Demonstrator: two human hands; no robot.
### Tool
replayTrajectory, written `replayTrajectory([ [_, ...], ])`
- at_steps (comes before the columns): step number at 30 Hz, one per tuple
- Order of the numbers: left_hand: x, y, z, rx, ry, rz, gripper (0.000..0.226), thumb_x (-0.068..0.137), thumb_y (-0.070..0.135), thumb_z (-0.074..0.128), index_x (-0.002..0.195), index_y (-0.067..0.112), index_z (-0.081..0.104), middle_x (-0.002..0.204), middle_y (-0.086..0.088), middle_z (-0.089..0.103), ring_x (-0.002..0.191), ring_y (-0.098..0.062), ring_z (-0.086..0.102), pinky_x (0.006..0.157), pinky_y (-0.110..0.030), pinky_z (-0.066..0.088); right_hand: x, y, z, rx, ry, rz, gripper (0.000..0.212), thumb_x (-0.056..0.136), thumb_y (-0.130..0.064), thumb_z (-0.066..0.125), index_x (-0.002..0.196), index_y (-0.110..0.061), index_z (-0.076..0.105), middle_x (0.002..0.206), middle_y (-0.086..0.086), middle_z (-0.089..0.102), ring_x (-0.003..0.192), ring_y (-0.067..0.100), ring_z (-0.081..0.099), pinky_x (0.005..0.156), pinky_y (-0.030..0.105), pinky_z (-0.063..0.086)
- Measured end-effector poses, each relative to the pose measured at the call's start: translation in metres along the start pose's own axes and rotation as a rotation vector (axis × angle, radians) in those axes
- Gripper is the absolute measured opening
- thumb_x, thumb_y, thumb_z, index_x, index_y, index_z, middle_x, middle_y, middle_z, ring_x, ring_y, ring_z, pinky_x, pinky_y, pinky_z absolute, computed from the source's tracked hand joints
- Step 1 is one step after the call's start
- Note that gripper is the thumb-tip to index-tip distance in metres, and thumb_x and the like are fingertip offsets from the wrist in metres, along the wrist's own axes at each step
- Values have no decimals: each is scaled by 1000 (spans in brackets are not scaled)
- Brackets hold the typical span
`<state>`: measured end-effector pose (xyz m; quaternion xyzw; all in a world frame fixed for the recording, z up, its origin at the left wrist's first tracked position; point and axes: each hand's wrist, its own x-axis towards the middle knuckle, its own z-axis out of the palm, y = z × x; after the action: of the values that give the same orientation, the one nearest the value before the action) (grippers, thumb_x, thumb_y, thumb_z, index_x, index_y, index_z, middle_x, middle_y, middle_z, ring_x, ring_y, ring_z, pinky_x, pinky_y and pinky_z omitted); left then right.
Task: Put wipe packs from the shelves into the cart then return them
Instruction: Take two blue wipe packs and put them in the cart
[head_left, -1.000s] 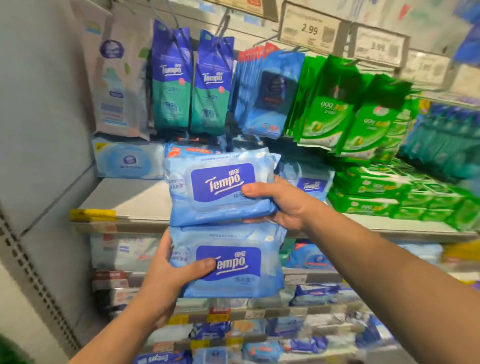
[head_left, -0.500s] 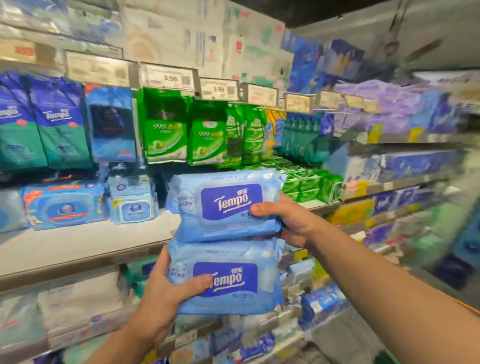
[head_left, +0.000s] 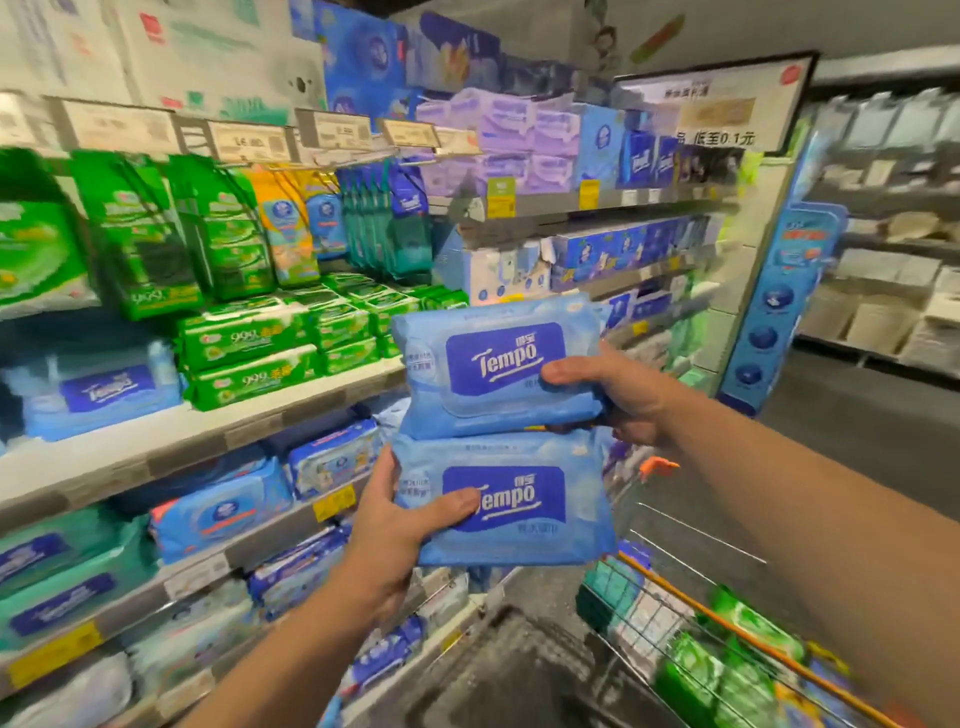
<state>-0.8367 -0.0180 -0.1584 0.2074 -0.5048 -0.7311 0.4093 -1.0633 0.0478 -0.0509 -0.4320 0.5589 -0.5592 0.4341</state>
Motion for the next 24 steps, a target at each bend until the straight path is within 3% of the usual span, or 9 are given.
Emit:
replayTrajectory([
  [4, 21, -44, 69, 14, -73, -61, 90, 29, 29, 101, 111, 25, 63, 103, -11, 77, 85, -29, 75, 65, -38, 61, -37, 11, -79, 34, 96, 12, 34, 65, -14, 72, 100, -12, 69, 81, 4, 76, 61, 17, 70, 47, 27, 56],
  [7, 40, -74, 117, 24, -146, -98, 76, 41, 13, 89, 111, 21, 61, 94, -4, 78, 77, -22, 76, 61, -33, 61, -61, 20, -135, 63, 190, 33, 49, 60, -16, 76, 108, -11, 66, 85, 6, 75, 62, 19, 69, 49, 27, 57],
  [10, 63, -99, 159, 66, -267, -133, 81, 51, -10, 87, 122, 15, 56, 98, -7, 77, 81, -25, 75, 64, -35, 61, -81, 30, -185, 103, 275, 8, 63, 53, -24, 80, 114, -14, 66, 96, 9, 74, 72, 22, 71, 51, 29, 57],
  [13, 90, -124, 194, 83, -393, -160, 70, 65, -4, 76, 130, 10, 52, 107, -12, 75, 89, -29, 74, 70, -38, 61, -98, 38, -228, 157, 368, -12, 56, 62, -18, 78, 116, -16, 63, 101, 9, 73, 77, 23, 71, 51, 29, 56],
  [17, 124, -161, 237, 78, -524, -207, 83, 55, 11, 88, 130, 10, 53, 118, -17, 71, 97, -31, 72, 79, -43, 60, -114, 50, -274, 198, 474, -43, 37, 80, -9, 66, 117, -13, 62, 100, 10, 73, 76, 21, 72, 52, 29, 57],
  [20, 150, -195, 264, 59, -567, -247, 74, 52, 13, 92, 119, 22, 60, 116, -13, 72, 99, -30, 71, 85, -47, 59, -114, 61, -305, 180, 548, -47, 36, 82, -8, 62, 117, -11, 61, 101, 11, 72, 76, 21, 72, 52, 29, 57],
  [24, 187, -242, 284, 48, -616, -337, 88, 45, 25, 98, 123, 15, 60, 117, -15, 72, 101, -33, 71, 84, -47, 59, -102, 87, -344, 153, 640, 8, 42, 75, -10, 68, 116, -12, 62, 104, 11, 72, 80, 22, 72, 53, 29, 57],
])
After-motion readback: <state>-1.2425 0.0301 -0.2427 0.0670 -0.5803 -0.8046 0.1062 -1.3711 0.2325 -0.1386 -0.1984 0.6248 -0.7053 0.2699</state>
